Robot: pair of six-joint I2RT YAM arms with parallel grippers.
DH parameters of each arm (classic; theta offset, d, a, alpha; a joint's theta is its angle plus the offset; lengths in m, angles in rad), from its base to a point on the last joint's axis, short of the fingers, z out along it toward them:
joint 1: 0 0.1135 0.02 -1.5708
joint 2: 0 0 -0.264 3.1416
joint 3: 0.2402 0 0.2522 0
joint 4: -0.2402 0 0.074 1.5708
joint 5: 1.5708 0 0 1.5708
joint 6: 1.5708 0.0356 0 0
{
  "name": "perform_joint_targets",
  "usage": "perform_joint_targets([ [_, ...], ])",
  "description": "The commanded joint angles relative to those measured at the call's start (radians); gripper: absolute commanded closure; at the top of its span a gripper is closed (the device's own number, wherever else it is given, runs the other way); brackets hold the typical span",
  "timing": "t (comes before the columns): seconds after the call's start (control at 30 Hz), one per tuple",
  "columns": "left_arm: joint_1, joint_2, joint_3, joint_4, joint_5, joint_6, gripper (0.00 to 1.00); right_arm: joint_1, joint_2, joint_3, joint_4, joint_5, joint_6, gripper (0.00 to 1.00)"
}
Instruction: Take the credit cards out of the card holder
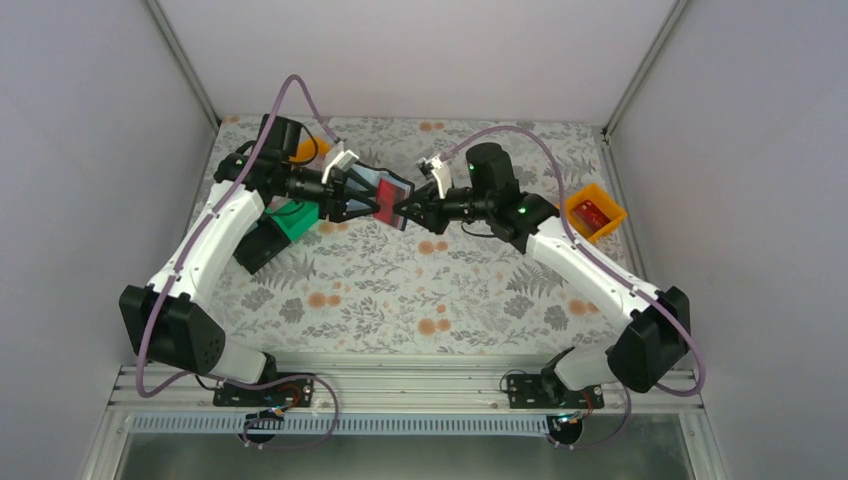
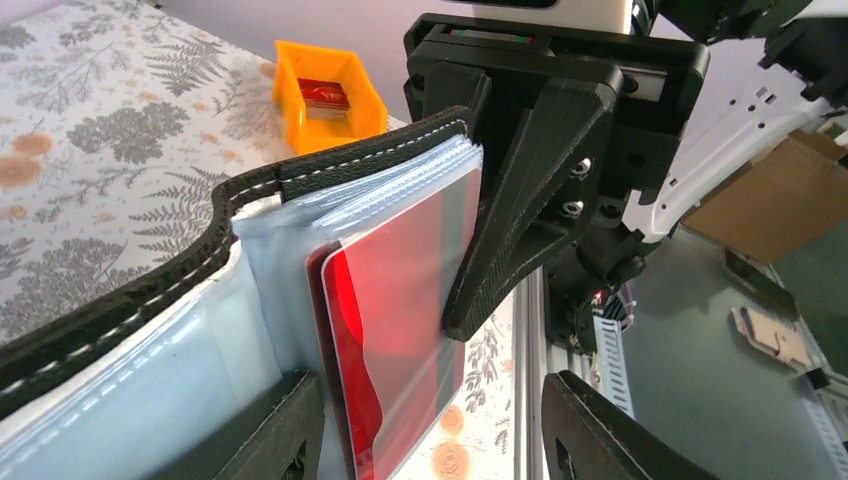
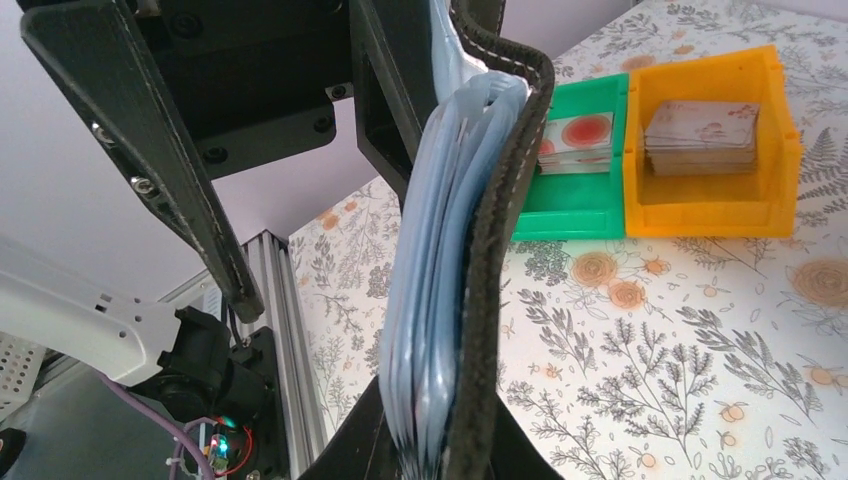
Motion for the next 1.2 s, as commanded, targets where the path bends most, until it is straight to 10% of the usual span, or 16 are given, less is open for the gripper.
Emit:
perform_joint_targets([
  [0.0,-0.083,0.027,0.033,0.075,-0.016,-0.011,0.44,0.033,-0.078,0.019,0.121,-0.189,-0.076,0.96],
  [0.77,-0.244,0.031,0.212,-0.121,0.073,0.101,0.85,0.026,-0.123,0.008,0.12,-0.163,-0.064,0.96],
  [1.17,-0.274,0.064,0.351,-0.008,0.172,-0.05,0.71,0.025,-0.138,-0.004,0.118,-0.139,-0.073,0.96],
])
